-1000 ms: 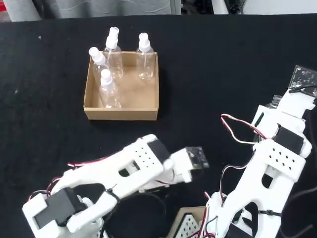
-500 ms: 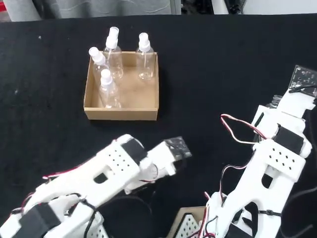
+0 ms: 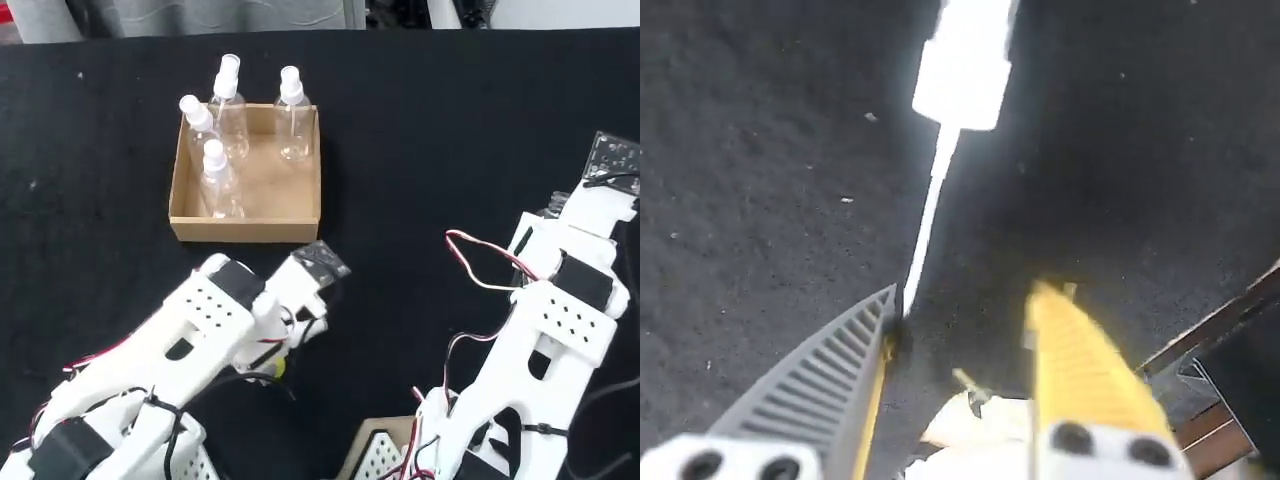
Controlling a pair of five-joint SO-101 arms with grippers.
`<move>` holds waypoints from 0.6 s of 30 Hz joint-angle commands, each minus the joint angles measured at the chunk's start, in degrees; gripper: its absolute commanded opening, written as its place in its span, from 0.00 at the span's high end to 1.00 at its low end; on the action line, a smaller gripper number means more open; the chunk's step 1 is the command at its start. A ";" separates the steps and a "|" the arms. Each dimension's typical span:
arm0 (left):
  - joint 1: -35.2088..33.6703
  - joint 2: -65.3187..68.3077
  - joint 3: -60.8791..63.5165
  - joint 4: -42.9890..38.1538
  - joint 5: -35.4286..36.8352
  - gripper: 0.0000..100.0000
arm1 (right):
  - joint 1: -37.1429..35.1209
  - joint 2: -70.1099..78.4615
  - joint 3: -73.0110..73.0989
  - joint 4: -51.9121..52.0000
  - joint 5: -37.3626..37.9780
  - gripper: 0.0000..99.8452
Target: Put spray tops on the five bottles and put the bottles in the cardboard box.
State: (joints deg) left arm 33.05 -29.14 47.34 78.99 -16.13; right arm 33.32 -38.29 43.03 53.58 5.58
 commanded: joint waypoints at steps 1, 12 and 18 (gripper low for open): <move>-0.92 -1.85 -3.30 0.26 1.23 0.77 | 1.14 -2.15 -2.86 -1.49 0.53 0.90; -0.57 1.76 -12.09 0.26 2.81 0.78 | 1.05 -2.07 -2.77 -1.58 0.53 0.90; -0.48 11.60 -17.71 0.26 2.64 0.80 | 1.05 -2.07 -2.77 -1.58 0.53 0.90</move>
State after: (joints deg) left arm 32.79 -21.85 35.56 79.25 -13.85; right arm 33.32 -38.29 43.03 53.58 5.58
